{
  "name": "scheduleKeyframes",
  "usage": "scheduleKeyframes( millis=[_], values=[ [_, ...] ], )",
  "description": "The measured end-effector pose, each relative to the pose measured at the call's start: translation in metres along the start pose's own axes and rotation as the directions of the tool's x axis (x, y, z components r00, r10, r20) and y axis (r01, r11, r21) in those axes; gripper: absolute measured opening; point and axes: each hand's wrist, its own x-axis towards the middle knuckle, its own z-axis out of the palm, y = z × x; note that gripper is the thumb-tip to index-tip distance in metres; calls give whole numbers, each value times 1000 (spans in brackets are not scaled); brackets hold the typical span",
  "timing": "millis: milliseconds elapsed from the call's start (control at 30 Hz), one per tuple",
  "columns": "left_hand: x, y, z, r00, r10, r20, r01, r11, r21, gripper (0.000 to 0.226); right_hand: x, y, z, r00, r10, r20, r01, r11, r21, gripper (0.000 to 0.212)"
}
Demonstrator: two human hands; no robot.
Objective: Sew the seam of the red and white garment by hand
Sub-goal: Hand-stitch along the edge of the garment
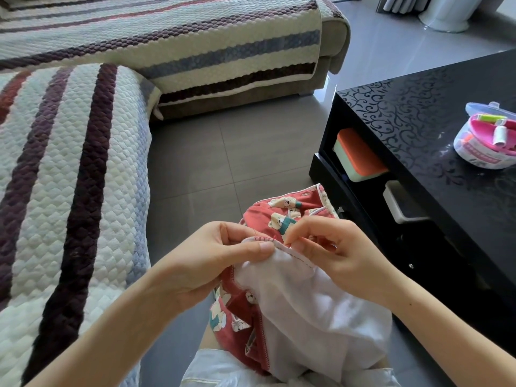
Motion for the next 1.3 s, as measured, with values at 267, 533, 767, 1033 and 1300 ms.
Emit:
scheduleKeyframes(
  millis=[267,533,767,1033,1300],
  values=[
    [-3,0,2,1000,23,10,-23,1000,21,13,-1,-3,3,1000,26,-4,-26,995,99,9],
    [-6,3,8,996,92,8,-92,995,49,8,-2,-6,2,999,32,-15,-30,986,161,11],
    [-9,3,12,992,125,14,-125,991,49,7,-7,-6,3,1000,23,-13,-19,966,257,9],
    [-9,0,17,985,173,-18,-170,981,96,6,-9,-7,6,1000,-29,-3,28,951,309,20],
    [-9,1,26,992,124,32,-122,991,-63,7,-9,0,-9,998,-45,-32,45,999,-18,6]
  ],
)
